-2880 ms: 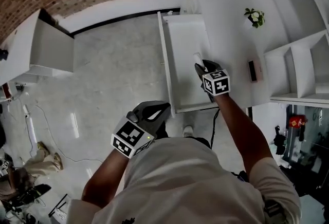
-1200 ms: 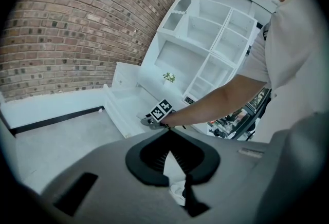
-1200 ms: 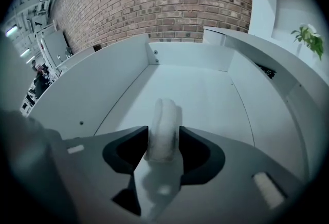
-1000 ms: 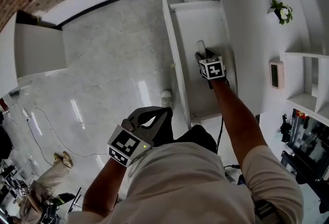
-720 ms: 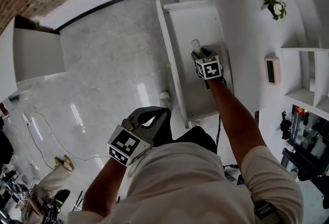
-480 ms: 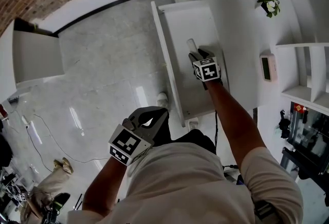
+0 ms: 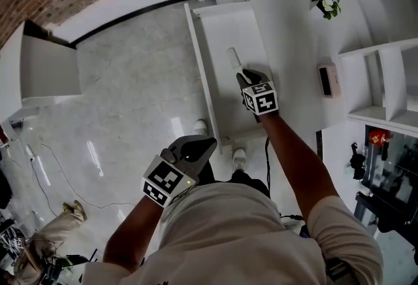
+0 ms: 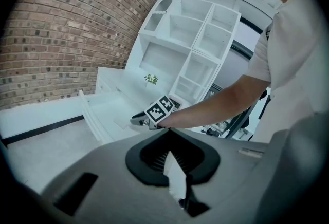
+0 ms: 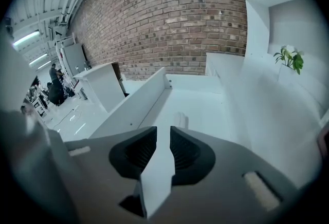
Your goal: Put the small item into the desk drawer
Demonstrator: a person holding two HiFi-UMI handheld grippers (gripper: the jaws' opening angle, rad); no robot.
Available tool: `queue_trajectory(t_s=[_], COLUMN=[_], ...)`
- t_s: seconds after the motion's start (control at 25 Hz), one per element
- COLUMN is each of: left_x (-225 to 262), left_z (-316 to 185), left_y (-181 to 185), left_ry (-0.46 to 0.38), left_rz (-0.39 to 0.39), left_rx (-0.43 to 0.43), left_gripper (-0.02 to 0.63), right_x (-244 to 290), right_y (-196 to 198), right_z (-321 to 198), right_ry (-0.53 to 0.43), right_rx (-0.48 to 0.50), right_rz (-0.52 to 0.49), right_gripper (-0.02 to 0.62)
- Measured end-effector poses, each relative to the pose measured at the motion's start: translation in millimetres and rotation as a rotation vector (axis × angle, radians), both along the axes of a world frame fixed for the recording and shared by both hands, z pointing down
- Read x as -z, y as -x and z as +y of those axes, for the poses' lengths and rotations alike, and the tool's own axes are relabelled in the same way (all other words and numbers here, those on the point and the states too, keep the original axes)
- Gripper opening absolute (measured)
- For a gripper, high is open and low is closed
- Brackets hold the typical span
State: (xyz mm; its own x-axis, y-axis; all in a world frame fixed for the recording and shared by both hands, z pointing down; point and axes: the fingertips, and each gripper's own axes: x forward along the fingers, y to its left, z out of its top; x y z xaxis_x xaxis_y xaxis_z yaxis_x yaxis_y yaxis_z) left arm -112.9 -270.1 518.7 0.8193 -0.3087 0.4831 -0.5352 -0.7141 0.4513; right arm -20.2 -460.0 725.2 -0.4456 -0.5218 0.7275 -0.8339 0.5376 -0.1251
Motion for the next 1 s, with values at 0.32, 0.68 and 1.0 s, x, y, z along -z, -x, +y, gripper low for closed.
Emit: queue_trajectory(t_s=[0.32,0.68,1.0], left_x=[13,31,48], left_z=[39,86,117], left_y=[-43,-88,-111], left_ry=[-0.043,-0.086,-0.124], left_rz=[-0.010,-0.009,-0.021], left_rx=[0.013,0.046,0.077], left_gripper=[0.006,0.006,0.006], right_x=[43,91,125], right_y=[-25,-60,-88], right_z=[53,129,205], right_ry=[-0.051,-0.080,-0.070], right_rx=[0.041,0.094,0.182], right_rz=[-0.059,-0.122,-0.153], right_gripper=[0.051,0.017,0.012])
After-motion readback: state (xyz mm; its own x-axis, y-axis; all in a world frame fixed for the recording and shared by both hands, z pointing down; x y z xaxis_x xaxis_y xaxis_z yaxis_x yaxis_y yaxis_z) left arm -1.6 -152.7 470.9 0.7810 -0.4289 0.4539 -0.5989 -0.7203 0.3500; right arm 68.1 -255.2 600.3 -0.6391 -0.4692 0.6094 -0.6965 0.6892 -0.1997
